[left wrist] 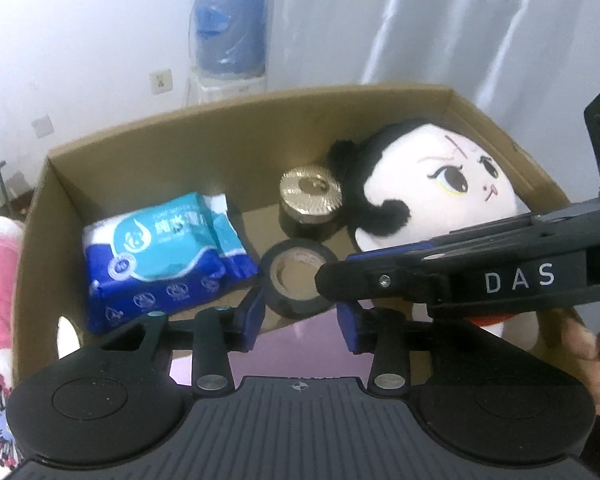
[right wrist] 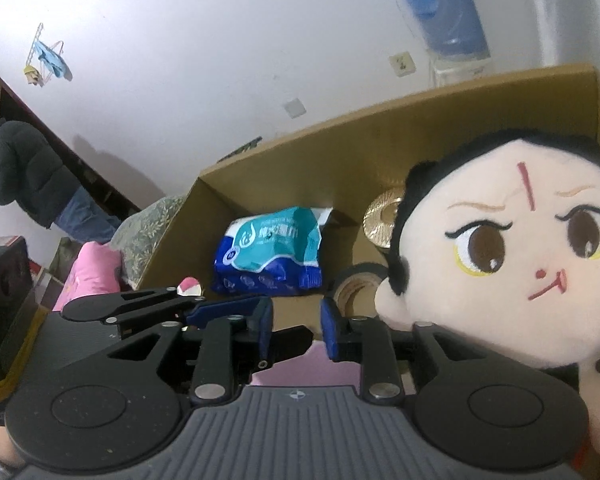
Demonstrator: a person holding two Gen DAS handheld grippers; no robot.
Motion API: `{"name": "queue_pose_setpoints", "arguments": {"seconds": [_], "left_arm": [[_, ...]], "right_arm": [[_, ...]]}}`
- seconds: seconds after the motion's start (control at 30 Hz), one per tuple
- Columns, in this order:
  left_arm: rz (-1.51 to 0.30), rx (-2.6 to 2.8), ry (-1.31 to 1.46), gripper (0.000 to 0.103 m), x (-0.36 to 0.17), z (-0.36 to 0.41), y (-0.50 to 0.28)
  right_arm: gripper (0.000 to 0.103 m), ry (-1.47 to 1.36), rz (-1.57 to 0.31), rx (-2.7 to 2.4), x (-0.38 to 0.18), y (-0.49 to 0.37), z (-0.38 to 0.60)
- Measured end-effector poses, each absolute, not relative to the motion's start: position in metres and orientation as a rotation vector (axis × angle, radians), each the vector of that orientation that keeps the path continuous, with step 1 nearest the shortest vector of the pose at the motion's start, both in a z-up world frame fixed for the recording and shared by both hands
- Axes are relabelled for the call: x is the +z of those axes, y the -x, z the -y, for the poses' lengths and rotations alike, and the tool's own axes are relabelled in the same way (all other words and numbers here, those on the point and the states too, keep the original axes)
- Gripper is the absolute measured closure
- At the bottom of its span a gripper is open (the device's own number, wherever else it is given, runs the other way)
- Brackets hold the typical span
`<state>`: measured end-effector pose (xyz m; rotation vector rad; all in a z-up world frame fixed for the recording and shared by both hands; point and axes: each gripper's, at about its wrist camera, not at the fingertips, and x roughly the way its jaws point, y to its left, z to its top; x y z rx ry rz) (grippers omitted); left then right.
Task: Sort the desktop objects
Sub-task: 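Open both grippers to release the tape roll in the box, then withdraw both grippers up and away from the box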
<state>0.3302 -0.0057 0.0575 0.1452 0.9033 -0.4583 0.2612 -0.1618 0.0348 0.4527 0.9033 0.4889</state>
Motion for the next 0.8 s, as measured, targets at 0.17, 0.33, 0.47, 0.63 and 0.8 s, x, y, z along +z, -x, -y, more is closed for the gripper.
{"name": "queue_pose_setpoints", "arguments": {"seconds": [0.17, 0.33, 0.47, 0.63, 0.8], "left_arm": [[-0.869, -0.453, -0.161, 0.057, 0.058, 0.008, -0.330], [-0.853, -0.463, -0.159, 0.054, 0.058, 0.005, -0.326], [-0.817, -0.448, -0.178, 0.051, 0.060, 0.006, -0.325], [-0.743, -0.431, -0.160, 0.039, 0.064, 0.003, -0.326], [-0.619, -0.403, -0.143, 0.028, 0.080, -0.010, -0.294]], "right_arm": [[0.070, -0.459, -0.884, 0.487, 0.036, -0.253, 0.160], [0.068, -0.468, -0.868, 0.482, 0.037, -0.251, 0.159], [0.063, -0.475, -0.839, 0.480, 0.039, -0.254, 0.160], [0.063, -0.378, -0.682, 0.538, 0.056, -0.238, 0.152], [0.050, -0.215, -0.524, 0.495, 0.082, -0.207, 0.143]]}}
